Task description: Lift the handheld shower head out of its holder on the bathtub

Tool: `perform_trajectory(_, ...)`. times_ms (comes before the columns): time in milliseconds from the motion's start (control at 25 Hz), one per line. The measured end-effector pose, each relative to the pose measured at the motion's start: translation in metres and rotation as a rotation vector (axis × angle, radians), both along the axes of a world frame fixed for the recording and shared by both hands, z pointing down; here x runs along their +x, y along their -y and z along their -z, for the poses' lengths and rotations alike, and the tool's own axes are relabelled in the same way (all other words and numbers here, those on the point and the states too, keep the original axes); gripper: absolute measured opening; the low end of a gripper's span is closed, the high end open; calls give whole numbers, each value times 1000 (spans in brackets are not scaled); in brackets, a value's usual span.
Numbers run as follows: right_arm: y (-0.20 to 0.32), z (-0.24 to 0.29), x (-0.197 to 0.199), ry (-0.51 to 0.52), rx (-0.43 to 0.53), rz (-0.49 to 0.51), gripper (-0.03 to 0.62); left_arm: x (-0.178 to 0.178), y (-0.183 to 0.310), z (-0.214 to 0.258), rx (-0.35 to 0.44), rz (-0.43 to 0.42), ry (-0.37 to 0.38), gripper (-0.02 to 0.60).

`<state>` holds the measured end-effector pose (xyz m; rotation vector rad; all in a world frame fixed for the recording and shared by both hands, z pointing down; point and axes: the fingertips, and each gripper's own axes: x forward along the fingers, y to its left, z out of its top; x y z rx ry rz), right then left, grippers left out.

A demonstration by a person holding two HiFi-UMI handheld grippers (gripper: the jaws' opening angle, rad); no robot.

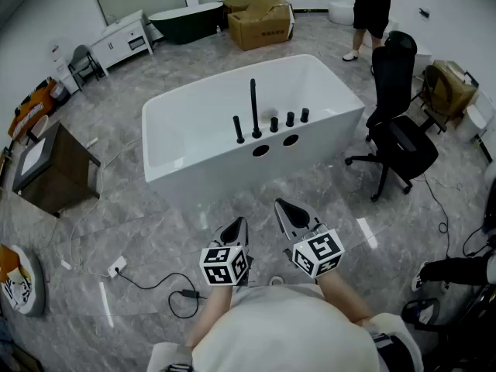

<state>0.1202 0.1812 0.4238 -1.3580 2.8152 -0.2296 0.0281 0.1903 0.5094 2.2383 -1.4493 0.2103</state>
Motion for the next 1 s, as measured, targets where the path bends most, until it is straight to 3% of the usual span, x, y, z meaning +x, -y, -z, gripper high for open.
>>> perform_trajectory(360,0,-2,-9,32,-12,-8,19,-11,-3,2,-3,-8,22,20)
perform_trajectory(1000,9,-9,9,51,-31,6,20,6,2,-7,-26,-3,14,20)
